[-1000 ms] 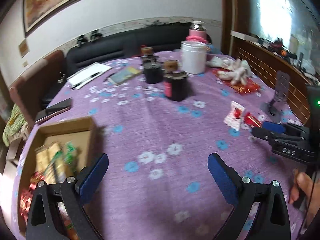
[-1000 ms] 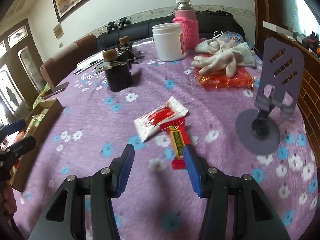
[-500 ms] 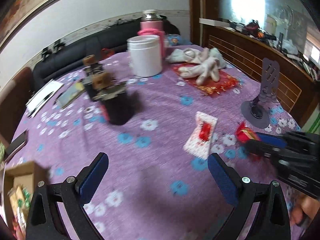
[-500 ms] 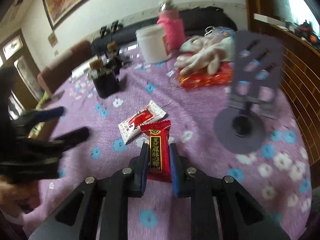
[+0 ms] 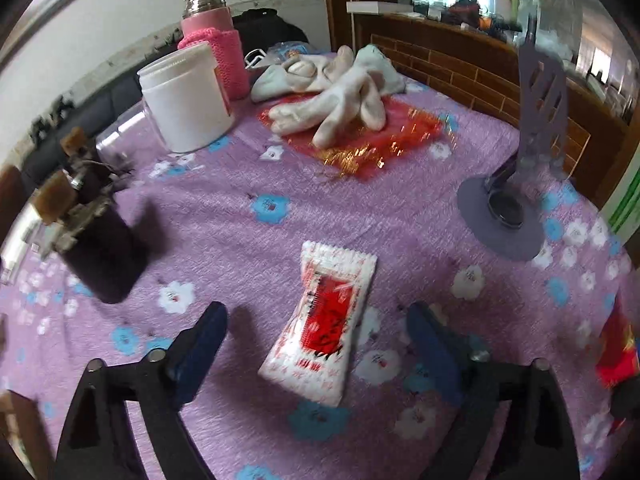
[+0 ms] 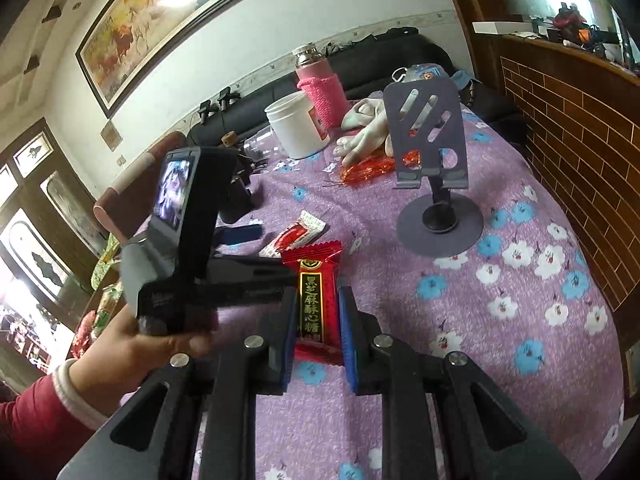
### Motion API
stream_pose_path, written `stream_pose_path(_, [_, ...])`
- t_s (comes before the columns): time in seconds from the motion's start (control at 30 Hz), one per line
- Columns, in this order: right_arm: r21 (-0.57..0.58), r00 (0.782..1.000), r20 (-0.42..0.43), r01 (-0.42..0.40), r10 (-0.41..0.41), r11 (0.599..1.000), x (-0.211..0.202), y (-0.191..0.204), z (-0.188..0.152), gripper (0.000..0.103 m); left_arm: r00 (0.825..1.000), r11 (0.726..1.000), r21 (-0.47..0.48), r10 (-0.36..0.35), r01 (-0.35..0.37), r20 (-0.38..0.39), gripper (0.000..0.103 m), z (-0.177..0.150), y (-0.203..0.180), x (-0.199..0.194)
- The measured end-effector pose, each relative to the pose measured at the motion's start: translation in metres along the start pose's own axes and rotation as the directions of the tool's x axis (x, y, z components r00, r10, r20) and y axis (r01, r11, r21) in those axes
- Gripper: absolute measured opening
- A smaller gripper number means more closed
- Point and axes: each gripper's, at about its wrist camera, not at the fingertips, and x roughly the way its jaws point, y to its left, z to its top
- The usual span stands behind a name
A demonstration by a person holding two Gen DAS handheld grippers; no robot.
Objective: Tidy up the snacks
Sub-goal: 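Grasp a red candy bar with the right gripper while the left grasps a white-red packet, then lift both packets and carry them toward the box with both grippers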
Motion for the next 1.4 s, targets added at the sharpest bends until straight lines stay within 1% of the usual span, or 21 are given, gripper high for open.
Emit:
stream_pose_path(0.1, [0.008, 1.000, 0.006, -0.011, 0.011, 1.000, -0.003, 0.003, -0.004, 0.020, 0.999, 0.999, -0.018, -0.044, 0.044, -0.002, 0.059, 0.002, 0.002, 0.002])
stream_pose_path(0.13, [0.009, 1.000, 0.007, -0.012, 0.012, 1.000, -0.004, 0.004, -0.005, 0.021, 0.999, 0.999, -0.007, -0.045, 0.045, -0.001, 0.053, 0.002, -0.001, 0.002])
stream_pose_path(0.17, [0.011, 1.000, 0.005, -0.014, 0.014, 1.000, -0.004, 0.006, -0.006, 0.021, 0.999, 0.999, 0.006, -0.053, 0.053, 0.000, 0.038, 0.001, -0.005, -0.001])
stream_pose_path(0.2, [0.012, 1.000, 0.006, -0.017, 0.017, 1.000, -0.004, 0.007, -0.007, 0.021, 0.998, 0.998, 0.018, -0.055, 0.055, 0.001, 0.030, 0.000, -0.008, -0.003])
stream_pose_path(0.27, [0.009, 1.000, 0.010, -0.020, 0.020, 1.000, -0.005, 0.011, -0.008, 0.021, 0.999, 0.998, 0.035, -0.043, 0.043, 0.009, 0.028, -0.004, -0.013, -0.006])
stream_pose_path(0.4, [-0.004, 1.000, 0.011, -0.021, 0.021, 1.000, -0.008, 0.019, -0.011, 0.021, 0.997, 0.997, -0.003, -0.071, 0.071, 0.009, 0.024, -0.012, -0.003, -0.013])
stream_pose_path(0.47, [-0.021, 1.000, 0.003, 0.003, -0.003, 1.000, -0.006, 0.021, -0.012, 0.021, 0.998, 0.998, -0.010, -0.065, 0.066, 0.006, 0.024, -0.018, 0.001, -0.018])
stream_pose_path(0.53, [-0.043, 0.999, -0.036, 0.026, -0.028, 0.999, 0.002, 0.019, -0.014, 0.021, 0.998, 0.997, -0.024, -0.068, 0.068, 0.004, 0.023, -0.024, 0.006, -0.022])
stream_pose_path(0.57, [-0.056, 0.998, -0.059, 0.032, -0.035, 0.998, 0.007, 0.019, -0.015, 0.023, 0.998, 0.997, -0.034, -0.068, 0.069, 0.004, 0.023, -0.027, 0.008, -0.024])
stream_pose_path(0.63, [-0.094, 0.995, -0.092, 0.037, -0.046, 0.995, 0.015, 0.021, -0.018, 0.035, 0.997, 0.996, -0.054, -0.077, 0.077, 0.005, 0.023, -0.033, 0.013, -0.027])
stream_pose_path(0.7, [-0.142, 0.987, -0.136, 0.068, -0.087, 0.988, 0.026, 0.024, -0.021, 0.041, 0.997, 0.995, -0.070, -0.077, 0.078, 0.004, 0.023, -0.038, 0.018, -0.031])
stream_pose_path(0.73, [-0.172, 0.980, -0.155, 0.100, -0.128, 0.980, 0.033, 0.025, -0.022, 0.042, 0.997, 0.994, -0.075, -0.077, 0.078, 0.005, 0.023, -0.041, 0.019, -0.033])
stream_pose_path(0.77, [-0.189, 0.975, -0.165, 0.117, -0.149, 0.975, 0.036, 0.025, -0.024, 0.042, 0.997, 0.994, -0.081, -0.078, 0.078, 0.005, 0.023, -0.044, 0.021, -0.035])
stream_pose_path(0.83, [-0.209, 0.966, -0.207, 0.111, -0.155, 0.972, 0.045, 0.024, -0.029, 0.043, 0.997, 0.992, -0.097, -0.080, 0.080, 0.006, 0.023, -0.049, 0.026, -0.040])
stream_pose_path(0.9, [-0.273, 0.959, -0.198, 0.147, -0.205, 0.951, 0.048, 0.032, -0.035, 0.040, 0.997, 0.991, -0.113, -0.076, 0.077, 0.009, 0.023, -0.056, 0.030, -0.047])
stream_pose_path(0.93, [-0.305, 0.952, -0.187, 0.178, -0.242, 0.936, 0.048, 0.036, -0.037, 0.031, 0.997, 0.990, -0.119, -0.074, 0.075, 0.012, 0.023, -0.058, 0.032, -0.050])
stream_pose_path(0.97, [-0.324, 0.947, -0.175, 0.203, -0.269, 0.924, 0.047, 0.038, -0.038, 0.025, 0.997, 0.989, -0.128, -0.075, 0.076, 0.016, 0.023, -0.061, 0.034, -0.054])
stream_pose_path(1.0, [-0.319, 0.949, -0.165, 0.205, -0.267, 0.925, 0.046, 0.037, -0.039, 0.019, 0.997, 0.987, -0.139, -0.079, 0.082, 0.021, 0.023, -0.065, 0.037, -0.059])
stream_pose_path(1.17, [-0.228, 0.974, -0.112, 0.167, -0.196, 0.959, 0.022, 0.032, -0.036, 0.019, 0.996, 0.983, -0.168, -0.069, 0.076, 0.048, 0.023, -0.086, 0.047, -0.088])
stream_pose_path(1.3, [-0.136, 0.993, -0.070, 0.080, -0.090, 0.987, 0.001, 0.032, -0.029, 0.019, 0.995, 0.980, -0.186, -0.052, 0.066, 0.079, 0.023, -0.100, 0.053, -0.112])
stream_pose_path(1.4, [-0.085, 0.999, -0.037, 0.037, -0.040, 0.996, -0.006, 0.033, -0.027, 0.019, 0.994, 0.976, -0.206, -0.050, 0.069, 0.096, 0.023, -0.112, 0.060, -0.129])
